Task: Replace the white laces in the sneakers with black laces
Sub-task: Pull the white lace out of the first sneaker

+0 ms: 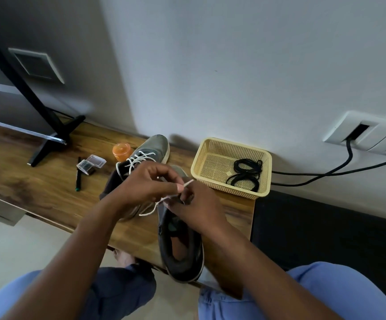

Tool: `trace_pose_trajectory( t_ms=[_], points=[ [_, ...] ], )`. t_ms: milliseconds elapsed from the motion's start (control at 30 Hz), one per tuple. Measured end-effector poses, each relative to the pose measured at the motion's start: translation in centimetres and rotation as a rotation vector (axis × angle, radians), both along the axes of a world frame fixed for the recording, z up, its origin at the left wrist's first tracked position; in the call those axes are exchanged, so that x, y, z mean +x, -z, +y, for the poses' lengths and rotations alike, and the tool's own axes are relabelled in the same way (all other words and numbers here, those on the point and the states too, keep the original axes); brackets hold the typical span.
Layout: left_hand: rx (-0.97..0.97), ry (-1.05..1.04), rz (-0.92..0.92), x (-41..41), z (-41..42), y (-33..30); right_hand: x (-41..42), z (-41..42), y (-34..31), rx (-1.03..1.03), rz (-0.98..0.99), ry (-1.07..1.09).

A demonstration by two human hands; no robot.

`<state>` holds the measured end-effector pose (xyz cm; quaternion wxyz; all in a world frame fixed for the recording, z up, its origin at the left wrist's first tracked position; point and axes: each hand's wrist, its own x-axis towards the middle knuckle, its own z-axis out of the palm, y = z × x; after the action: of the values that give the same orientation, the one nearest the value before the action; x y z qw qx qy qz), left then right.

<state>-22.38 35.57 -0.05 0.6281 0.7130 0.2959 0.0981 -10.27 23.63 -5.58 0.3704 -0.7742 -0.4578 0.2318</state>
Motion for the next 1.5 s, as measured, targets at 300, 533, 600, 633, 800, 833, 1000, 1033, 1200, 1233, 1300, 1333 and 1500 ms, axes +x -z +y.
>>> trace_pose_trajectory(
  t_ms=[300, 533, 600, 633, 800, 833, 1000, 1033, 1200, 1233, 1300, 1333, 1500],
  points=[
    [0.690, -0.179, 0.375, -0.8, 1.4, 2.2, 1.6, 0.4, -0.3, 0.163, 0.476, 0.074],
    [0.756, -0.214, 0.573, 0.2, 0.3, 4.7, 1.3, 1.1, 0.7, -0.014, -0.060, 0.092],
    [0.745, -0.252, 0.593, 0.3, 0.4, 5.0, 0.8, 1.7, 1.0, -0.108, -0.187, 0.072],
    [0.731, -0.268, 0.599, 0.4, 0.4, 5.2, 0.5, 2.0, 1.0, -0.156, -0.243, 0.061],
    [0.679, -0.247, 0.714, 0.8, 0.5, 5.6, -0.4, 3.6, 0.3, -0.347, -0.316, 0.008],
    [0.665, -0.245, 0.717, 0.8, 0.5, 5.7, -0.5, 3.8, 0.1, -0.368, -0.314, -0.002],
    [0.602, -0.253, 0.729, 0.6, 0.8, 5.8, -0.7, 4.2, 0.2, -0.412, -0.278, -0.012],
    [0.580, -0.257, 0.735, 0.7, 0.9, 5.8, -0.7, 4.2, 0.3, -0.414, -0.259, -0.001],
    [0.563, -0.244, 0.756, 0.8, 1.0, 5.9, -0.3, 4.2, 0.4, -0.414, -0.182, 0.022],
    [0.578, -0.245, 0.768, 0.8, 0.9, 5.9, -0.4, 4.1, 0.5, -0.418, -0.184, 0.019],
    [0.638, -0.252, 0.803, 0.9, 0.5, 5.7, -0.5, 4.1, 0.5, -0.418, -0.209, 0.009],
    [0.664, -0.254, 0.811, 0.9, 0.4, 5.5, -0.6, 4.1, 0.5, -0.420, -0.220, 0.003],
    [0.586, -0.234, 0.773, 1.0, 0.7, 5.6, -0.4, 4.5, 0.7, -0.491, -0.139, -0.026]
  ],
)
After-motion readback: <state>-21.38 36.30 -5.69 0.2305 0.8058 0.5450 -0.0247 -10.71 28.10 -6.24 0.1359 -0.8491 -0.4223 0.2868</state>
